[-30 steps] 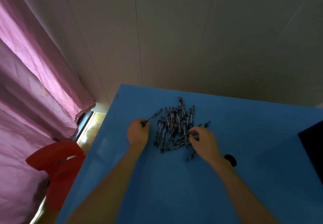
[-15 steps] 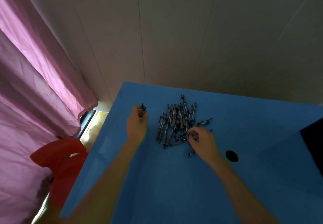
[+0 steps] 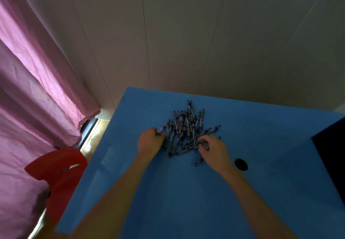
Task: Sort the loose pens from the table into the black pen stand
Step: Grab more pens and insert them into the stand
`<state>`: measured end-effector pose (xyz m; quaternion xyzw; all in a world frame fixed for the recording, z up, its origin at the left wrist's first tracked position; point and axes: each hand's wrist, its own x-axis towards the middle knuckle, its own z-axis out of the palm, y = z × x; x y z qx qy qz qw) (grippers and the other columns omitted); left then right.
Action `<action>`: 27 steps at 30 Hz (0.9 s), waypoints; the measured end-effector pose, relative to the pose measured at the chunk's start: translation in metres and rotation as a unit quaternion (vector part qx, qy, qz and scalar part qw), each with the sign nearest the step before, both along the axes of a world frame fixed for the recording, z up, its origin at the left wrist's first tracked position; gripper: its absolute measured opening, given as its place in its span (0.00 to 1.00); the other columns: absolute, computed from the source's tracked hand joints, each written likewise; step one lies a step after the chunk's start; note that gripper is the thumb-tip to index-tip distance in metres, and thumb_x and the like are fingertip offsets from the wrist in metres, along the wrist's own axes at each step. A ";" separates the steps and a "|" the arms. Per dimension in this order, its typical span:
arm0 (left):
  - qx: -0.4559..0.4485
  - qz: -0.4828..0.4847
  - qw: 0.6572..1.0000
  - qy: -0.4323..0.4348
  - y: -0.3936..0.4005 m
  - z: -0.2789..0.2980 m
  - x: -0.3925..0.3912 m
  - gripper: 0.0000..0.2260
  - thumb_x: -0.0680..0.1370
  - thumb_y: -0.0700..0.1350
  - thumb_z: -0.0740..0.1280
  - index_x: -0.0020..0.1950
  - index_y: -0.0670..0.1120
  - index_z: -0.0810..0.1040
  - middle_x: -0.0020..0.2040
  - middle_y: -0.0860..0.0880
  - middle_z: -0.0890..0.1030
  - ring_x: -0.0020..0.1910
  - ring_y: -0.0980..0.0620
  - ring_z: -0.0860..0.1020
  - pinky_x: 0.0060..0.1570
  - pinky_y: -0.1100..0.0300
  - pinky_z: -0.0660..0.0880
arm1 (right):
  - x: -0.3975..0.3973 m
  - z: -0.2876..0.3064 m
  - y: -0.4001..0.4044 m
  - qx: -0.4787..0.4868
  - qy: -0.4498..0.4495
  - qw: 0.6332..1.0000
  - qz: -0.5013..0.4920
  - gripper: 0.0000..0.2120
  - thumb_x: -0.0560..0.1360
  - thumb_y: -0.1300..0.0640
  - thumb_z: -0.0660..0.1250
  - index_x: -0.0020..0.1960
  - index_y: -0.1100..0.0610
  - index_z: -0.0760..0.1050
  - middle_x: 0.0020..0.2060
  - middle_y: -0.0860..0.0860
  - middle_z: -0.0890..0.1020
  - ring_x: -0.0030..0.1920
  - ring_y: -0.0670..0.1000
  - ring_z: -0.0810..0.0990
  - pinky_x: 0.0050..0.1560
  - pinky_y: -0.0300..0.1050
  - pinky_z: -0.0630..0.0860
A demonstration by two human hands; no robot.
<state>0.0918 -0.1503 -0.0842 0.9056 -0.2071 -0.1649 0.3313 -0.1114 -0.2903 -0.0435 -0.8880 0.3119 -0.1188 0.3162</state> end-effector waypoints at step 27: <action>0.132 -0.025 0.990 -0.032 -0.006 0.017 0.002 0.07 0.82 0.45 0.57 0.50 0.42 0.68 0.44 0.44 0.75 0.40 0.45 0.74 0.37 0.55 0.69 | -0.011 -0.010 -0.009 0.001 0.000 1.000 -0.004 0.07 0.79 0.59 0.68 0.56 0.53 0.80 0.49 0.47 0.80 0.47 0.45 0.79 0.50 0.39 0.77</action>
